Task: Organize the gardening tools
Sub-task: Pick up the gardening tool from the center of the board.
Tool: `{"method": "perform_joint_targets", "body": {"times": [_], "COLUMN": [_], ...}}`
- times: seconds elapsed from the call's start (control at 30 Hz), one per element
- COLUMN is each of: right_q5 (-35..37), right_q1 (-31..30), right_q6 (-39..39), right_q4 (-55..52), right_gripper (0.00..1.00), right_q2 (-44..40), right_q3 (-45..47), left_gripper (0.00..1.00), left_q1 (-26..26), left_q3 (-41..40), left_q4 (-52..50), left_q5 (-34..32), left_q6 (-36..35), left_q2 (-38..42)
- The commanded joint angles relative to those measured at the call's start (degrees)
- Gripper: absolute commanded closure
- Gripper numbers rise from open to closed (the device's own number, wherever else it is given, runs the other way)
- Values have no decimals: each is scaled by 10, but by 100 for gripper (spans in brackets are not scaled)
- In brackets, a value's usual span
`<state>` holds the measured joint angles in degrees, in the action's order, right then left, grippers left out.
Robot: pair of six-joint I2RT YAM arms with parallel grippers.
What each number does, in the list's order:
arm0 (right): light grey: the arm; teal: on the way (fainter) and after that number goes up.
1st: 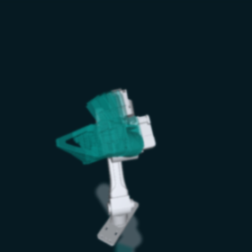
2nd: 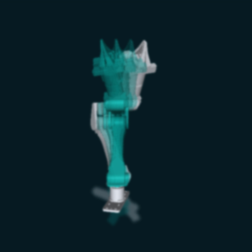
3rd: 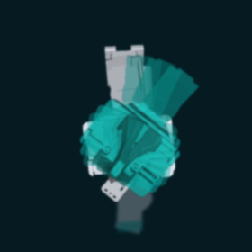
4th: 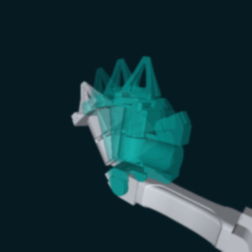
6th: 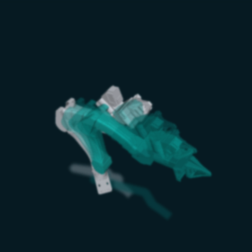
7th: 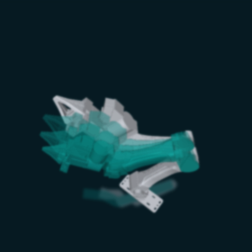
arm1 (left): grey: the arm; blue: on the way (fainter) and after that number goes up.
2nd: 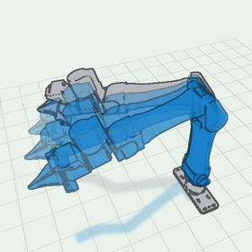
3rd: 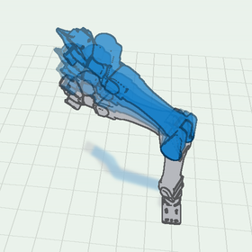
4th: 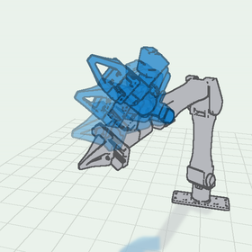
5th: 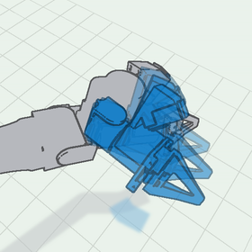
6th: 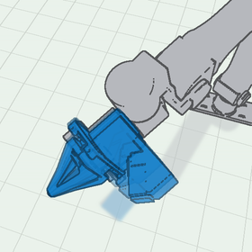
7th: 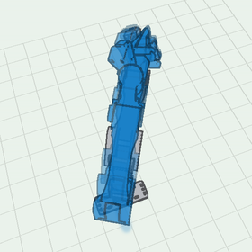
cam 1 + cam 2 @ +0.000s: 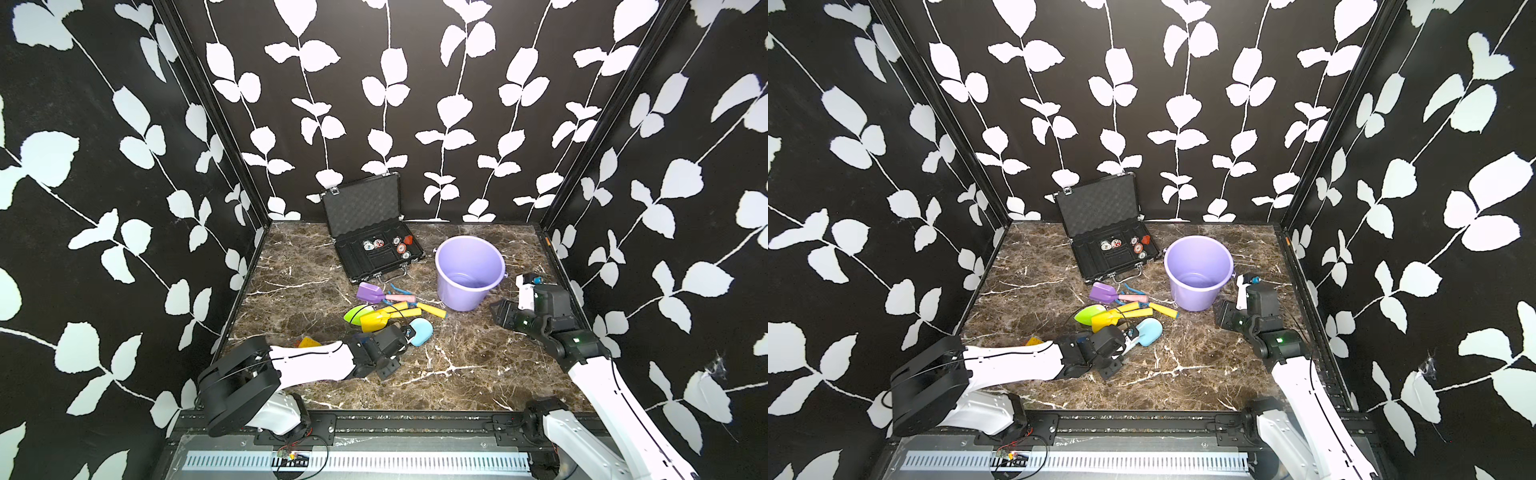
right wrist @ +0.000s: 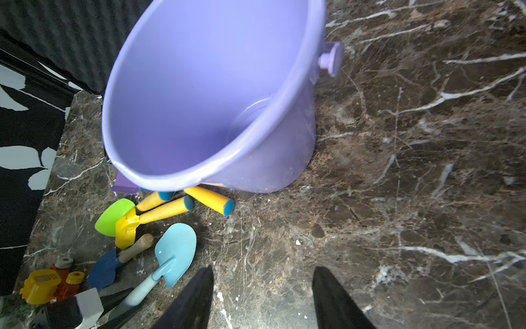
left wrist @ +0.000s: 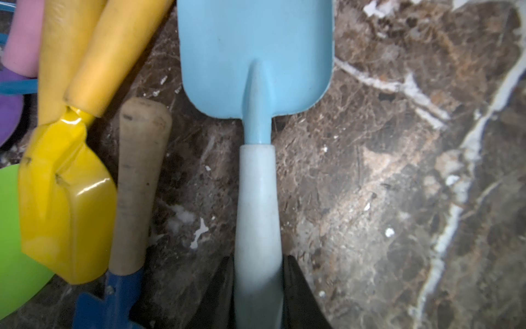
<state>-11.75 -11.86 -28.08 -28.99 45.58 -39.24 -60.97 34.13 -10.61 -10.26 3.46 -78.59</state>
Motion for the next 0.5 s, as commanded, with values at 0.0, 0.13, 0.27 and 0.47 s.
{"method": "perform_joint_targets", "body": {"times": [0.0,0.13,0.27,0.47], "right_q5": [-12,13,29,27], "right_q1": [-35,-101,-165,-222], "right_q6": [-26,-48,-66,-88], "right_q4": [47,90,139,219], "right_gripper": [44,44,44,44], "right_q2": [-14,-2,27,81], "right_q3": [20,36,42,36], "left_gripper": [100,100,100,100], "left_q1": [-1,-1,-1,-1], "left_q3": [-22,-57,-86,-107], "left_q4": [33,80,134,182], "left_q5": [-8,-7,-4,-21], "left_q6": [13,22,22,11], "left_q2": [44,92,130,160]}}
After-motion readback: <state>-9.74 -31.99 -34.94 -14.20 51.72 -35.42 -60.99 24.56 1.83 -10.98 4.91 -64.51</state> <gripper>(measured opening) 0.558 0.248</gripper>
